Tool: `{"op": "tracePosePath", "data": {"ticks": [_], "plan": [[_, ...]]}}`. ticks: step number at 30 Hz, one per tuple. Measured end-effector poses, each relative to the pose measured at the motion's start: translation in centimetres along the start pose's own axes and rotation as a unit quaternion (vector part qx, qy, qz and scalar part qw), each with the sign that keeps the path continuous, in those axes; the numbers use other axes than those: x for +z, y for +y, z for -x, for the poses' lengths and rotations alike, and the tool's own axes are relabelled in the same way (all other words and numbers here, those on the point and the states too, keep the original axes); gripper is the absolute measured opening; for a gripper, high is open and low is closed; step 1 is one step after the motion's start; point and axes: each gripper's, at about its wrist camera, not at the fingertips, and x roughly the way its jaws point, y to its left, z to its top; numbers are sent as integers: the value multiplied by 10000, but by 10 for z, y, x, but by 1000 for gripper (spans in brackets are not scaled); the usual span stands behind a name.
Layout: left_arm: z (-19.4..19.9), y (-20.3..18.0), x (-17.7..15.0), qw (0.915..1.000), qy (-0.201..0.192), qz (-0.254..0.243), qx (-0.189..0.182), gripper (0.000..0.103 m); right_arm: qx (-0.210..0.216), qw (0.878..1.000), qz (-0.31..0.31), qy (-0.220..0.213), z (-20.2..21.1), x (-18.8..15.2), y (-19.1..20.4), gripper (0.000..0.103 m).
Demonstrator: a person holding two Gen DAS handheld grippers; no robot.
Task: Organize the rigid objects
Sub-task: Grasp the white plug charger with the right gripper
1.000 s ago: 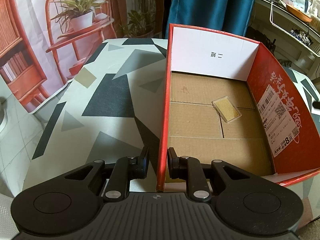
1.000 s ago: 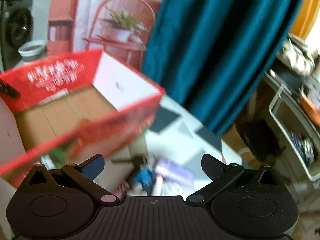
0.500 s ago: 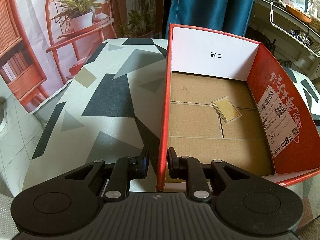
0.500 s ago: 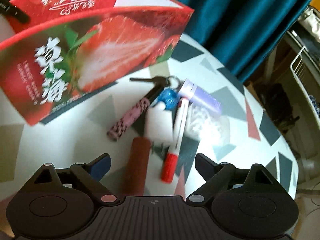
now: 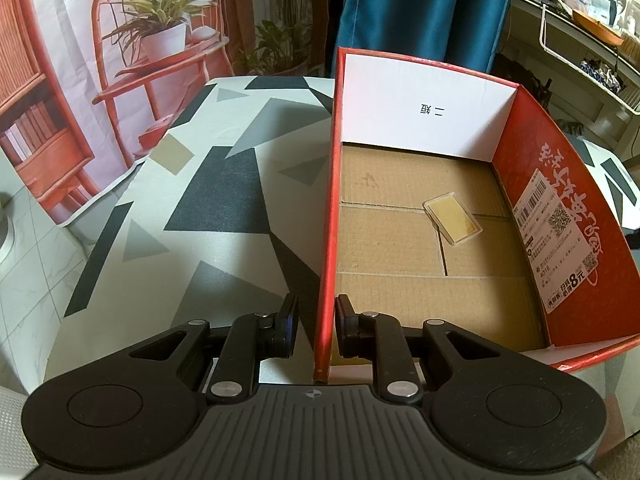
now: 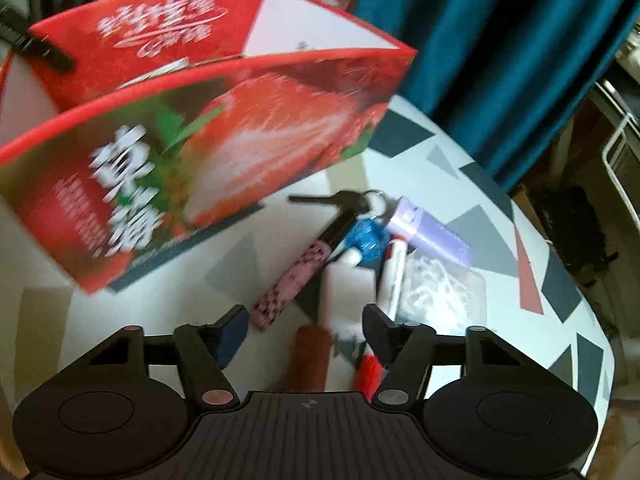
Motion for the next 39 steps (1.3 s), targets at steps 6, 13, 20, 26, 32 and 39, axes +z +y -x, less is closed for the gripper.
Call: {"op": "tracePosePath", "data": {"ticks": [6, 13, 20, 26, 32, 39], "plan": [[0, 0, 0, 10000, -3, -16, 11, 21, -109, 9975, -700, 45, -19, 7, -25, 39], [0, 0, 0, 10000, -5, -18, 11, 22, -26, 9931, -1153, 194, -38, 2, -31, 38], [0, 0, 0, 10000, -5, -15, 11, 22, 85, 9859, -1651, 256, -46, -2, -38, 38], [1, 1, -1, 10000, -7, -15, 14, 22, 95, 9847, -1734, 165, -49, -4, -39, 38], [1, 2, -1, 10000, -10, -1, 18, 23, 120, 9858, -1665, 175, -49, -5, -40, 38], [1, 2, -1, 10000, -11, -8, 19, 23, -11, 9890, -1456, 255, -45, 2, -34, 32]]}}
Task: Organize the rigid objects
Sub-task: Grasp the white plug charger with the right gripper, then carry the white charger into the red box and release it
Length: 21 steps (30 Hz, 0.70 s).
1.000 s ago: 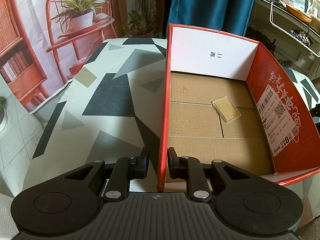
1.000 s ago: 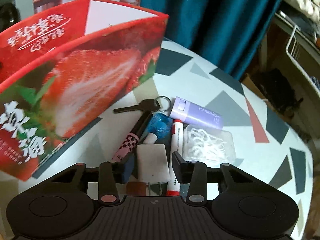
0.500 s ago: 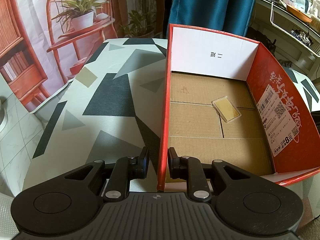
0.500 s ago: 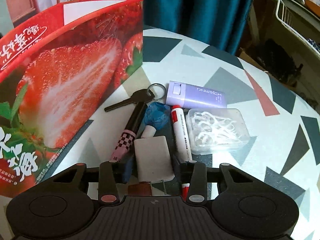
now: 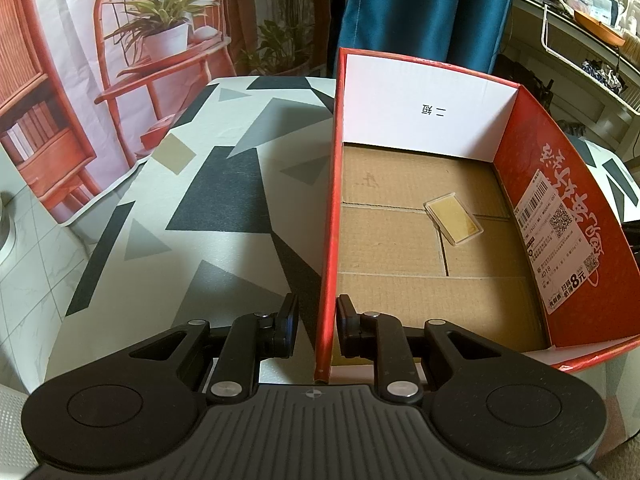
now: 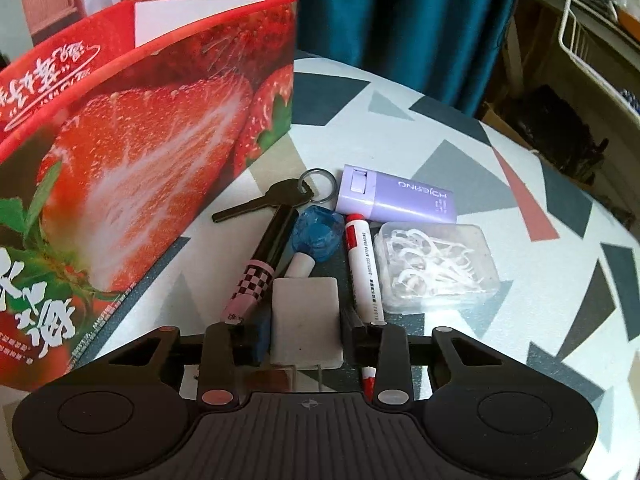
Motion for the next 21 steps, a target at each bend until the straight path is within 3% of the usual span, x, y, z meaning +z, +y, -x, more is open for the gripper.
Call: {"op": "tracePosePath", "data": {"ticks": [8, 15, 21], "plan": [[0, 0, 0, 10000, -5, -16, 13, 23, -51, 9977, 146, -661, 40, 27, -6, 32], [0, 0, 0, 10000, -5, -19, 13, 23, 110, 9811, 996, -1654, 88, 76, 25, 32], [0, -1, 1, 10000, -9, -40, 28, 23, 234, 9707, 1598, -1780, 88, 105, 60, 32]]}}
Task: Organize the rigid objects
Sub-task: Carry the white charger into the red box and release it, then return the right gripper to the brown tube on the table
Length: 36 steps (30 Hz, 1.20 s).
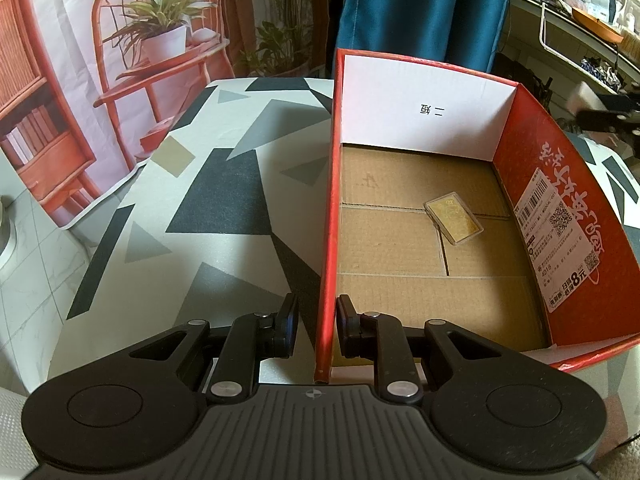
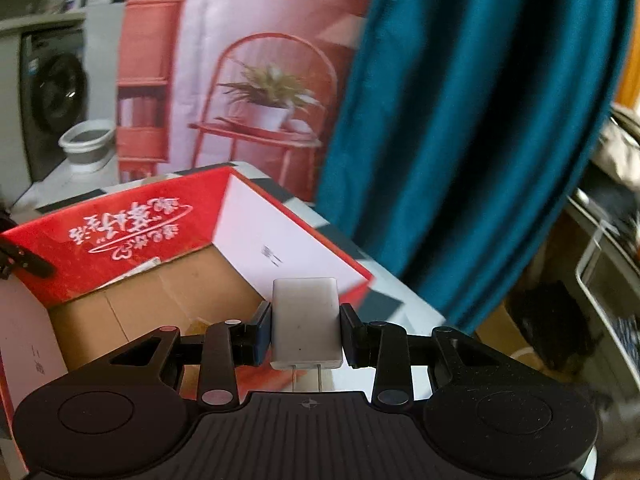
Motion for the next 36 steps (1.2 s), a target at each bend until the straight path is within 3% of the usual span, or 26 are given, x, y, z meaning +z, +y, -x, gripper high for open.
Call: {"op": "tracePosePath", "data": {"ticks": [4, 13, 19, 28, 36], "plan": [[0, -1, 0, 10000, -3, -8, 4, 23, 393, 9985, 122, 350, -21, 8, 15, 32], [-1, -2, 0, 10000, -13, -36, -5, 23, 636, 9945, 381, 743, -37, 4, 41, 30], [-1, -2, 0, 10000, -12, -49, 4, 23, 597, 9960, 63, 668, -31, 0, 32, 29], [-1, -3, 0, 10000, -20, -69, 32, 23, 462, 9982, -262, 282, 16, -11, 5, 30], [-1, -3, -1, 10000, -24, -58, 32, 23, 52, 9981, -392, 481, 46, -43, -26, 31]]}}
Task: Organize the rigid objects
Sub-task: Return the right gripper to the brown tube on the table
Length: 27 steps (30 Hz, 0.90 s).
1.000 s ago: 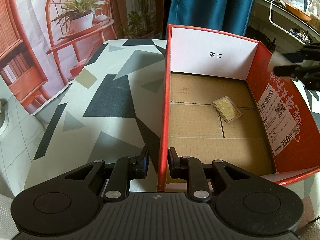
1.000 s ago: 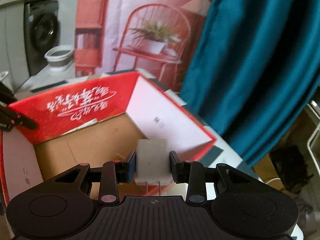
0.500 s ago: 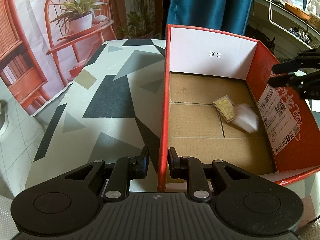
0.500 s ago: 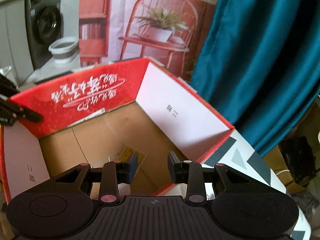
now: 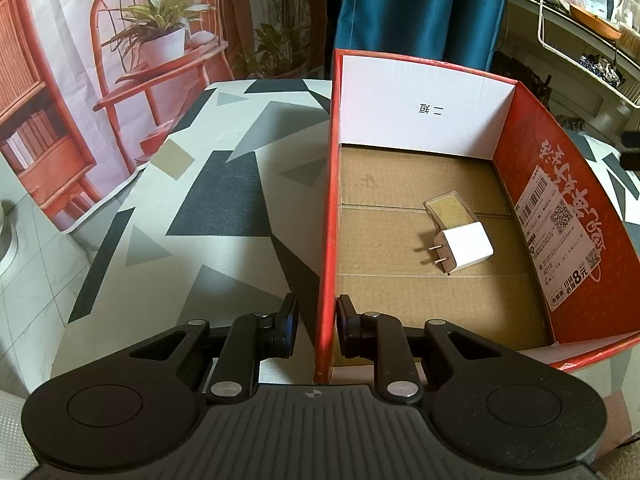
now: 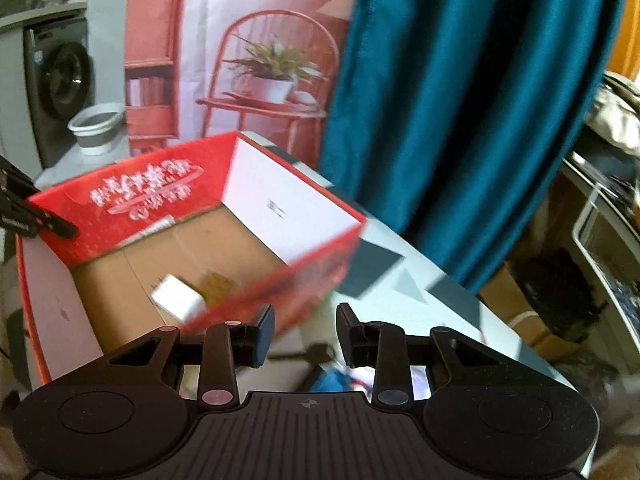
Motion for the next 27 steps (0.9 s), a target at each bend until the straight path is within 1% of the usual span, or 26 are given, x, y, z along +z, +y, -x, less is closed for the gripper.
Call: {"op": "tracePosePath", "data": {"ticks": [4, 7, 10, 13, 15, 19, 22, 24, 25, 27], "plan": [[1, 1, 0, 10000, -11, 13, 2, 23, 18, 9983, 197, 543, -8, -27, 1, 32], [0, 1, 0, 10000, -13, 27, -2, 23, 81, 9955, -20, 945, -21, -51, 5, 34], [1, 1, 0, 10000, -8, 25, 0, 23, 275, 9907, -268, 1307, -36, -73, 14, 34], [1, 2, 0, 10000, -11, 18, -3, 23, 382, 9845, -275, 1690, -49, -88, 26, 35], [1, 1, 0, 10000, -12, 15, 0, 23, 359, 9821, -221, 1834, -52, -95, 29, 35], [1, 1, -1, 10000, -23, 9, 10, 23, 375, 9784, -408, 1994, -49, -103, 25, 35], [1, 1, -1, 10000, -25, 6, 9, 23, 504, 9715, -421, 2279, -49, -110, 23, 35], [1, 1, -1, 10000, -35, -2, 14, 23, 586, 9683, -411, 2394, -48, -113, 23, 36], [1, 1, -1, 10000, -37, 1, 15, 23, 615, 9675, -387, 2422, -46, -114, 22, 37], [1, 0, -1, 10000, -44, -7, 18, 23, 598, 9667, -256, 2474, -43, -116, 23, 43]]}}
